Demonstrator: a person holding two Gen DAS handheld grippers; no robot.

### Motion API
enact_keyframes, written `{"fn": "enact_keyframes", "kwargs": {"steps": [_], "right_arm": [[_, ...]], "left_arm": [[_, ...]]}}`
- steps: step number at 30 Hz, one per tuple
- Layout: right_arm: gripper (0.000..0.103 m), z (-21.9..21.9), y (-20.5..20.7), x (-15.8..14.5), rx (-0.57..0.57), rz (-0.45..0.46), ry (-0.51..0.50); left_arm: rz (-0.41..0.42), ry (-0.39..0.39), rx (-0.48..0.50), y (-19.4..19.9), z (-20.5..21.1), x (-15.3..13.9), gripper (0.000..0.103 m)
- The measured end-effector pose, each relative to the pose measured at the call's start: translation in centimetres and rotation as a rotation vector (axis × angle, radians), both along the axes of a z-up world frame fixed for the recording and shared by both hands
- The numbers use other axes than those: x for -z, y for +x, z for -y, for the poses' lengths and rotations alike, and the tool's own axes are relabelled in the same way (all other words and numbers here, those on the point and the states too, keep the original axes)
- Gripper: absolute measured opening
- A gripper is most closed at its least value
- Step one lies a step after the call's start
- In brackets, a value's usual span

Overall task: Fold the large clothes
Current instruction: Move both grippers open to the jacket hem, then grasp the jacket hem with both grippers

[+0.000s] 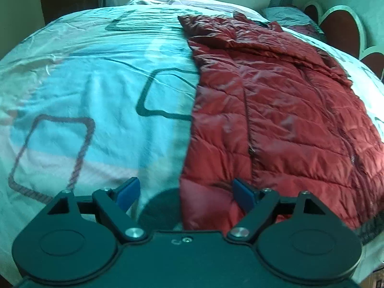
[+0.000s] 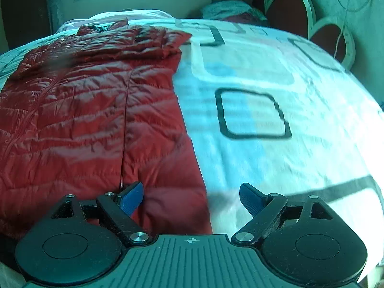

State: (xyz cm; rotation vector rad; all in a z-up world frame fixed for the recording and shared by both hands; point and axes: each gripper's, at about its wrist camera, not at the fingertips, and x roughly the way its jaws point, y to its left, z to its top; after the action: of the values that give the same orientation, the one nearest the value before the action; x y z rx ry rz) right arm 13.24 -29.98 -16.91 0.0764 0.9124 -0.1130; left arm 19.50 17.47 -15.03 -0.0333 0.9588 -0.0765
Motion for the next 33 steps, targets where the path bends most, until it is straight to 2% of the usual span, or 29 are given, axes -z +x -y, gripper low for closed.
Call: {"fn": "enact_keyframes", "kwargs": {"steps": [3, 4, 5, 6, 7, 8, 10, 12, 13, 14, 15, 17, 22, 26, 33], "right_arm": [[0.086, 0.5, -0.8, 0.3, 0.023, -0.018, 0.06], [0.086, 0.7, -1.1, 0.3, 0.029, -0.022, 0.081], [0.086, 0.8, -1.4, 0.4, 0.034, -0.024, 0.103], [0.086, 0.9, -1.6, 0.3, 0.039, -0.025, 0.122], [0.085, 0.9, -1.8, 0.2, 0.042, -0.027, 0.137], [0.075, 0.9, -2.0, 0.1, 0.04, -0.027, 0.145], [0.063, 0.7, -2.3, -0.3, 0.031, -0.026, 0.157], [0.049, 0.4, -2.4, -0.7, 0.02, -0.03, 0.175], [0.046, 0.3, -2.4, -0.7, 0.016, -0.033, 0.181], [0.037, 0.2, -2.4, -0.8, 0.012, -0.034, 0.193], [0.024, 0.1, -2.4, -0.9, 0.005, -0.037, 0.214], [0.014, -0.3, -2.4, -1.1, -0.008, -0.042, 0.232], [0.011, -1.4, -2.6, -2.6, -0.037, 0.002, 0.221], [0.011, -1.8, -2.1, -5.2, -0.05, 0.081, 0.229], [0.01, -1.2, 2.3, -9.6, -0.045, 0.214, 0.277]], "left_arm": [[0.005, -0.02, 0.021, -0.7, 0.2, 0.0, 0.074], [0.008, -0.028, 0.026, -0.9, 0.2, -0.1, 0.067], [0.012, -0.041, 0.036, -1.1, 0.3, -0.1, 0.055], [0.011, -0.056, 0.045, -1.2, 0.3, -0.2, 0.049], [0.006, -0.075, 0.054, -1.3, 0.4, -0.3, 0.036], [0.0, -0.088, 0.059, -1.3, 0.5, -0.4, 0.031], [-0.005, -0.1, 0.074, -1.3, 0.8, -0.4, 0.022], [-0.012, -0.116, 0.085, -1.3, 0.8, -0.5, 0.017], [-0.013, -0.122, 0.092, -1.3, 0.9, -0.6, 0.013], [-0.013, -0.129, 0.097, -1.3, 0.9, -0.6, 0.011], [-0.01, -0.139, 0.097, -1.3, 0.8, -0.8, 0.01], [-0.001, -0.16, 0.096, -1.3, 0.7, -1.1, 0.007], [0.053, -0.211, 0.097, -1.2, 0.3, -2.8, 0.006], [0.108, -0.26, 0.1, -0.4, 0.2, -5.1, 0.006], [0.207, -0.348, 0.087, 3.8, 0.4, -9.0, 0.006]]}}
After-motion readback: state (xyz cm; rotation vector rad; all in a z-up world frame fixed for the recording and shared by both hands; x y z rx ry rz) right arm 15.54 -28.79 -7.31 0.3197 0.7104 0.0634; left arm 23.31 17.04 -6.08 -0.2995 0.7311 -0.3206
